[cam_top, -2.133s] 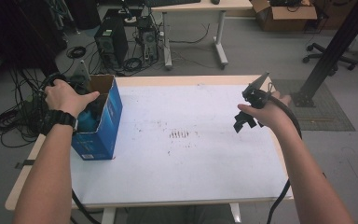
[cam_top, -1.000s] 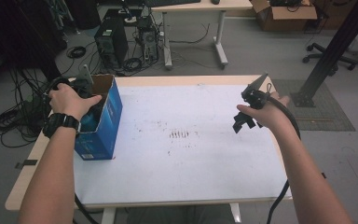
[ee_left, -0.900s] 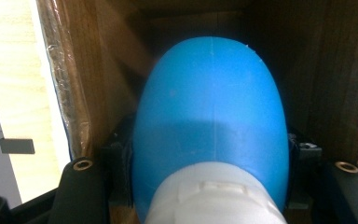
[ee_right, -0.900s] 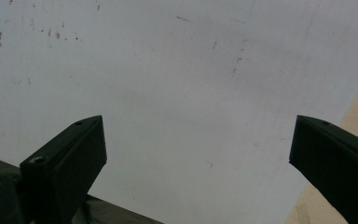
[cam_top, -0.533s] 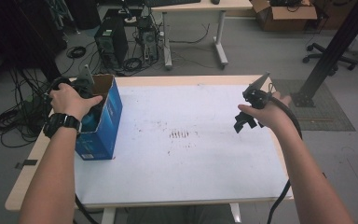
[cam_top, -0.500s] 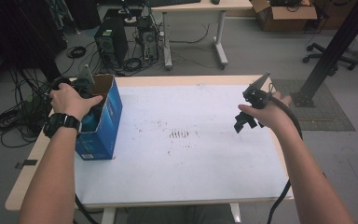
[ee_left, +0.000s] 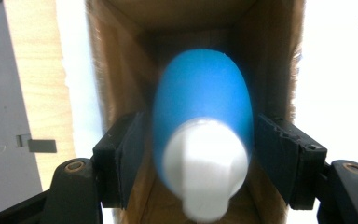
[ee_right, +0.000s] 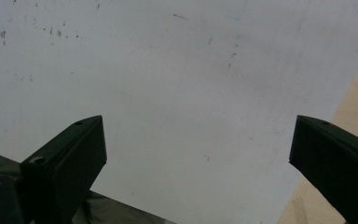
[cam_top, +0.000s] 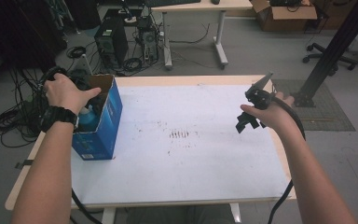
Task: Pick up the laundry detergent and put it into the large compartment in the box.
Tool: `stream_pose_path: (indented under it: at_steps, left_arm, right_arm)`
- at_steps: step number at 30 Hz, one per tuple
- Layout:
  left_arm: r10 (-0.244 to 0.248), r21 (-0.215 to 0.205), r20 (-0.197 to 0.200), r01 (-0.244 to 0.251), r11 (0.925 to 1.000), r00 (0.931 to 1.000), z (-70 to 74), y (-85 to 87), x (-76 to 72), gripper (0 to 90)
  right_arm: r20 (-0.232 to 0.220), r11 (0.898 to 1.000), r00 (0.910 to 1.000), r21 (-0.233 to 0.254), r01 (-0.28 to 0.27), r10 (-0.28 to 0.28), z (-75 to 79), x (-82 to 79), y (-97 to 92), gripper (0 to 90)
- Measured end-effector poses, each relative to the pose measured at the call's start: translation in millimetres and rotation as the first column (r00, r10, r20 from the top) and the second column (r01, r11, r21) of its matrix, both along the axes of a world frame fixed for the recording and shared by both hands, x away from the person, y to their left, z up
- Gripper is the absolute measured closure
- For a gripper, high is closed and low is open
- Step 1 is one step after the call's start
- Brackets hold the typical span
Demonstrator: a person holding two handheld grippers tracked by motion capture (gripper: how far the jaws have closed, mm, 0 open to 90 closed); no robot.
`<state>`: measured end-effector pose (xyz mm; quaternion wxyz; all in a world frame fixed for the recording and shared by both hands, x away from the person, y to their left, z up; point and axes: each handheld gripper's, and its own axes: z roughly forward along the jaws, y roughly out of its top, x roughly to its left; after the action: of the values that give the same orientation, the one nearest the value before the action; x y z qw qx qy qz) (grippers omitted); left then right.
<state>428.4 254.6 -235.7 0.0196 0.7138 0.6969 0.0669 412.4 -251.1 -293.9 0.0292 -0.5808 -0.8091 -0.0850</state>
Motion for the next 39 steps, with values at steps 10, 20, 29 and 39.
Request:
stream_pose_path:
  at_steps: [10, 20, 29, 39]
  left_arm:
    - [-0.033, -0.024, 0.059, 0.035, 0.9991, 0.9977, 33.7, -15.6, -6.9, 20.0]
    - [-0.088, -0.049, 0.086, 0.092, 0.9945, 0.9924, 46.6, -41.9, -8.2, 12.0]
    - [-0.157, -0.051, 0.098, 0.162, 0.9854, 0.9828, 50.0, -83.1, -9.1, 6.0]
    - [-0.237, -0.066, 0.093, 0.244, 0.9676, 0.9670, 35.3, -125.8, -12.5, 4.8]
  right_arm:
    - [0.002, 1.000, 1.0000, 0.010, 0.003, -0.003, 2.0, -4.5, -2.4, 3.9]
    - [0.013, 1.000, 0.9999, 0.012, 0.000, -0.001, 8.1, -7.6, -2.4, 3.9]
    - [0.018, 1.000, 0.9998, 0.018, 0.005, -0.005, 8.3, -11.1, -8.9, 3.8]
    - [0.020, 1.000, 0.9998, 0.019, 0.010, -0.010, 8.5, -16.7, -13.8, 3.9]
